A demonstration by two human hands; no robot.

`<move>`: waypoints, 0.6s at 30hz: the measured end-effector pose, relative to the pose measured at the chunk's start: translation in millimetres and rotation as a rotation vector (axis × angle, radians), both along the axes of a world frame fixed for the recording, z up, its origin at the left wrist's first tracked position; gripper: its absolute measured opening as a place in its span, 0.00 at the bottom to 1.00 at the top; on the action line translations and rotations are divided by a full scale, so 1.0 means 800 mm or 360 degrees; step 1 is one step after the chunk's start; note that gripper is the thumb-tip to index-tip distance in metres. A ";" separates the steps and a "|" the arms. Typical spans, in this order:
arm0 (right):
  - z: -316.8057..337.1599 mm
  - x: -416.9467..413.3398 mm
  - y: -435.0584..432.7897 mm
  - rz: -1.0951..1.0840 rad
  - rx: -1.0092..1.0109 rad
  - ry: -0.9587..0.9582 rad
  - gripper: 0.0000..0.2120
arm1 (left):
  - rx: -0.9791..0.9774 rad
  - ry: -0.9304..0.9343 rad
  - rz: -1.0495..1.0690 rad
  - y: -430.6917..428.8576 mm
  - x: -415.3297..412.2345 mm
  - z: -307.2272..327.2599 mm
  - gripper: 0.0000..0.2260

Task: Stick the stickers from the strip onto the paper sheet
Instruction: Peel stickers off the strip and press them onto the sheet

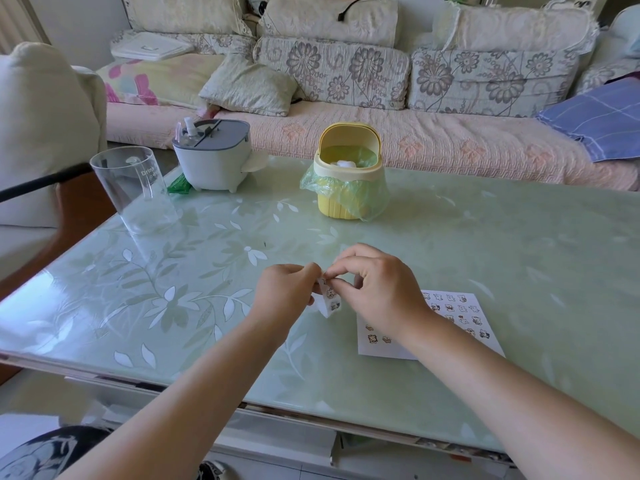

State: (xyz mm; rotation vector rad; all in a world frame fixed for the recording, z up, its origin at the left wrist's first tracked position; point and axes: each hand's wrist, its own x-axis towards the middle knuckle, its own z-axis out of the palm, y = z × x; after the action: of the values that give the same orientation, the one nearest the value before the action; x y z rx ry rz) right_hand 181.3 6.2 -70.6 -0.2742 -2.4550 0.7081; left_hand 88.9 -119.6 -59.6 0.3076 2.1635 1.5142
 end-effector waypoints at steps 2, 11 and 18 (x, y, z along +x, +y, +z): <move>0.003 0.001 0.001 -0.0033 -0.0193 -0.0020 0.03 | -0.0172 0.0247 -0.0050 0.002 -0.005 -0.008 0.13; 0.022 0.036 0.032 -0.0168 -0.0887 -0.0223 0.04 | -0.0605 0.1332 -0.0133 0.013 0.004 -0.014 0.08; 0.018 0.075 0.058 -0.0338 -0.0951 -0.0371 0.02 | -0.0225 0.1863 -0.0560 0.031 0.023 -0.017 0.07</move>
State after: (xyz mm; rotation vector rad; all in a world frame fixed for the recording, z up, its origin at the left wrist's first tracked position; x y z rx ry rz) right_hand 241.5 52.9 -55.8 -0.8717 -2.3128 1.3636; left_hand 107.6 -94.9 -73.5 1.7619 2.7468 1.0301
